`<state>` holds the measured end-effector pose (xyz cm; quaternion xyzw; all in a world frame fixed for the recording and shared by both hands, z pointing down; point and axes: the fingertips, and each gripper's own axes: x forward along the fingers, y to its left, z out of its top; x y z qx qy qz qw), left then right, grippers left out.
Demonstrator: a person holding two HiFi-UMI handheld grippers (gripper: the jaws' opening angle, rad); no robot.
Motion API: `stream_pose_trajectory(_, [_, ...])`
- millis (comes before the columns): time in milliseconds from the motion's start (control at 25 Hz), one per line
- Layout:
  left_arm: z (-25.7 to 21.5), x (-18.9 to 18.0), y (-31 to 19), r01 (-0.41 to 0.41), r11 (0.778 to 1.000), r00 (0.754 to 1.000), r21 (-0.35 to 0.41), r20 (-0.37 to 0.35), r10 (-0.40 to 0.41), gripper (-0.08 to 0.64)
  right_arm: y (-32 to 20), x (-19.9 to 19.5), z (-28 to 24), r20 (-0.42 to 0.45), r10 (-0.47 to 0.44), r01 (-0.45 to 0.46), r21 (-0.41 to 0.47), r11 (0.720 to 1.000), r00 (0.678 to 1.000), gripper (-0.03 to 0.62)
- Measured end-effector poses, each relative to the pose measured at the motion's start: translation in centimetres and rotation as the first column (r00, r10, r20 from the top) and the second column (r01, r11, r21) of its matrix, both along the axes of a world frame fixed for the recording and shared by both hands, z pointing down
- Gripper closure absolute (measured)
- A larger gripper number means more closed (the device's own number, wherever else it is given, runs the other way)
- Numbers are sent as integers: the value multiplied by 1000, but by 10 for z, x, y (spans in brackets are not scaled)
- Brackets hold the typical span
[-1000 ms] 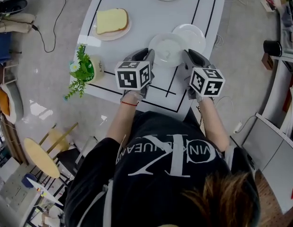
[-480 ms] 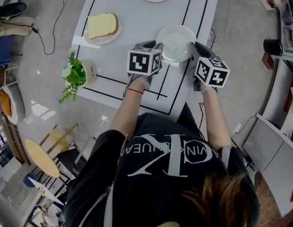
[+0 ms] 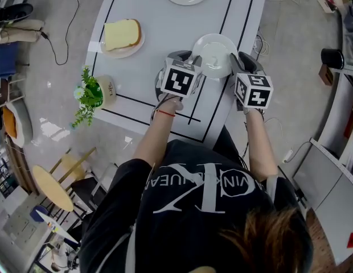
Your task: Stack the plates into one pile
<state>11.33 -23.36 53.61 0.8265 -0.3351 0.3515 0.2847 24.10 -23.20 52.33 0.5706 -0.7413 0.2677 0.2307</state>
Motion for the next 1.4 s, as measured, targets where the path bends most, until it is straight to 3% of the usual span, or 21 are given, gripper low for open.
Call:
stream_pose_trajectory(160, [-10,-17,-21,73,997,996,37,-45,-72,443,-11,4,-8,48,-12,11,29,1000,999,466])
stream_pose_trajectory(360, [-28,-44,-61,221,973,965,71,-164,-207,443,-39,-3,-20,116,-76,70,58,996,990,466])
stream_pose_trajectory(560, [-40,-56,-94,266,958,948,107,-212,-239,426,-84,-23,-35,139,-205,193,93,977,969,466])
stream_pose_trajectory(760, [-46,-60,-145,366,929,889,58,-318,-330,382,-152,-38,-45,111,-332,325,77,943,937,472])
stream_pose_trajectory(920, [-40,-62,-190,396,914,890,81,-278,-361,354,-204,-48,-38,58,-355,352,63,934,933,472])
stream_pose_trajectory(1080, [-25,-62,-218,411,910,887,56,-255,-385,353,-241,-55,-18,81,-334,334,14,943,939,462])
stream_pose_trajectory(1280, [-10,-61,-242,443,896,869,15,-252,-425,337,-271,-55,2,26,-306,308,-62,949,952,442])
stream_pose_trajectory(1400, [-5,-62,-252,440,898,877,20,-223,-425,333,-279,-56,11,-4,-293,290,-108,951,956,426])
